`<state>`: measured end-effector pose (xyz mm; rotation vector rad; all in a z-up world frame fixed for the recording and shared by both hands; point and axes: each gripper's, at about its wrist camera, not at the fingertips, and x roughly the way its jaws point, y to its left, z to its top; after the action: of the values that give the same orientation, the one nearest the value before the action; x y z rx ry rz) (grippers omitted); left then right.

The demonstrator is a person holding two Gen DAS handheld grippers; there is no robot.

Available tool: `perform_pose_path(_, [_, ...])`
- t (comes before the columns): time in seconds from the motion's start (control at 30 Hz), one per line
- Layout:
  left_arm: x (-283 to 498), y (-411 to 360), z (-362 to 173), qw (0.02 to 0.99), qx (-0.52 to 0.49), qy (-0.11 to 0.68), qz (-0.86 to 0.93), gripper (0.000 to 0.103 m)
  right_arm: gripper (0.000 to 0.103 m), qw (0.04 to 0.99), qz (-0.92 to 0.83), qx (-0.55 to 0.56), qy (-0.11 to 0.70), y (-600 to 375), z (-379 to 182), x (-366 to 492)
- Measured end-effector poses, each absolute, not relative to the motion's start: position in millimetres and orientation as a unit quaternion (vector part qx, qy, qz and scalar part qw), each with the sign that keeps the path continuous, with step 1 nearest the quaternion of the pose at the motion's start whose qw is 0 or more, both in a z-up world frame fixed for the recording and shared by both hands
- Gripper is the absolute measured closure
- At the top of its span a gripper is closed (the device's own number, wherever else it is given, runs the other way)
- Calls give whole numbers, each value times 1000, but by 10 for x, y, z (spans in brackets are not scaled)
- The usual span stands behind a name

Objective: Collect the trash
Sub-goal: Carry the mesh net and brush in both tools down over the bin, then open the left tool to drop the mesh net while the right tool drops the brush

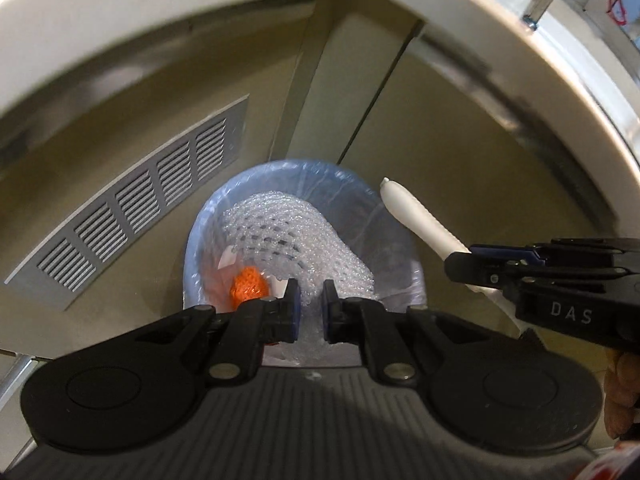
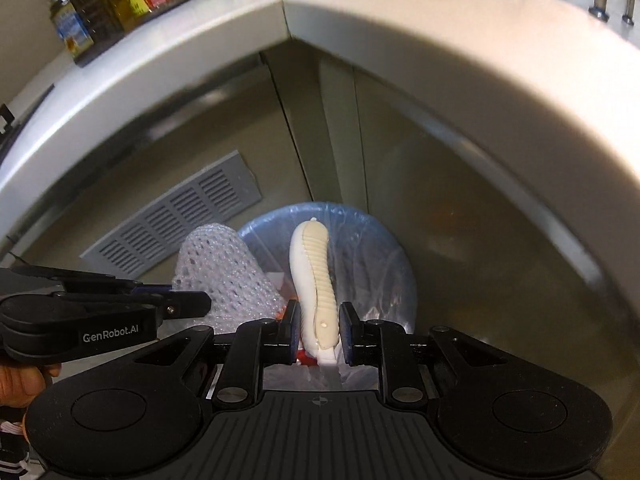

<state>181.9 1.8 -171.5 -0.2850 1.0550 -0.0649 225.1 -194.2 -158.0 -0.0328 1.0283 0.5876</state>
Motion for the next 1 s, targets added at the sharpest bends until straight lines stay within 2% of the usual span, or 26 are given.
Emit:
perform_pose_path(0.43, [2029, 111, -2234, 841, -134, 524, -21, 94, 82, 817, 258, -9, 515, -1745, -2110, 2489])
perform_pose_path(1.0, [2121, 133, -2297, 836, -136, 531, -22, 93, 82, 815, 257, -15, 519, -1650, -2179, 2609])
